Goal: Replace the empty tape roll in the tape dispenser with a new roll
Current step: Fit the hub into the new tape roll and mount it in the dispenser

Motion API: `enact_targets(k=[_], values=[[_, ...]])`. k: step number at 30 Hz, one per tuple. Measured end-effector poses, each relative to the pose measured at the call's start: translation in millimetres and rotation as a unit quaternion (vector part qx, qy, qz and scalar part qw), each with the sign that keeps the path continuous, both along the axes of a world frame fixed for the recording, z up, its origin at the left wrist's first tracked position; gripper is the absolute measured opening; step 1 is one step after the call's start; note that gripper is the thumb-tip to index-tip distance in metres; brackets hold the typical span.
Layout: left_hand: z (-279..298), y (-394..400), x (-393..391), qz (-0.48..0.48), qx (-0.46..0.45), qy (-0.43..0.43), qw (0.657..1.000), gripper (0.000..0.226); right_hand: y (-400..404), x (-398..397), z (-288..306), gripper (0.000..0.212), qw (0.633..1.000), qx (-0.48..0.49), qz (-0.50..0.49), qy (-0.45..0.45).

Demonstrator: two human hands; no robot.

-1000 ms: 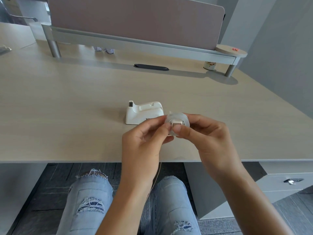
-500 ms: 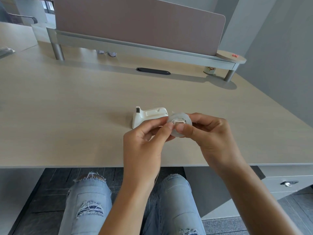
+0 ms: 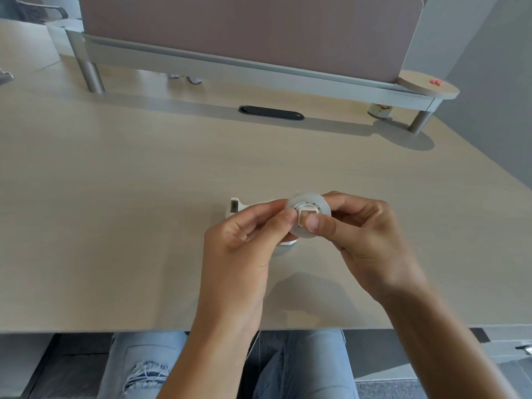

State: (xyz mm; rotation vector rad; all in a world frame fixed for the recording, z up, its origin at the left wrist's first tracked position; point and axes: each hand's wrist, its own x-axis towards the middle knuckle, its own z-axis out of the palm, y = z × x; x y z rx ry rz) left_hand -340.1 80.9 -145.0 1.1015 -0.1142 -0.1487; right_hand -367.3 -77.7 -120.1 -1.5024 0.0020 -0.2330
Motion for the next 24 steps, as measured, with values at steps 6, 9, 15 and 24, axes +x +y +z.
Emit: enact_targets(k=[6, 9, 15, 24], values=[[-4.5, 0.4, 4.1, -0.001, -0.001, 0.004, 1.000, 0.015, -1.1, 5.7, -5.3, 0.020, 1.000, 0.003, 0.019, -0.010], [-5.9, 0.6, -2.8, 0.048, 0.049, -0.045, 0.997, 0.013, 0.9, 1.1, -5.1, 0.020, 1.000, -0.020, 0.008, -0.005], [-9.7, 5.5, -18.3, 0.107, 0.153, -0.153, 0.970, 0.031, 2.8, -7.0, -5.2, 0.020, 0.980, -0.185, -0.069, -0.006], [-19.5, 26.0, -9.9, 0.253, 0.238, -0.185, 0.919, 0.021, -3.5, 26.0, -1.4, 0.018, 0.965, -0.227, -0.129, 0.002]])
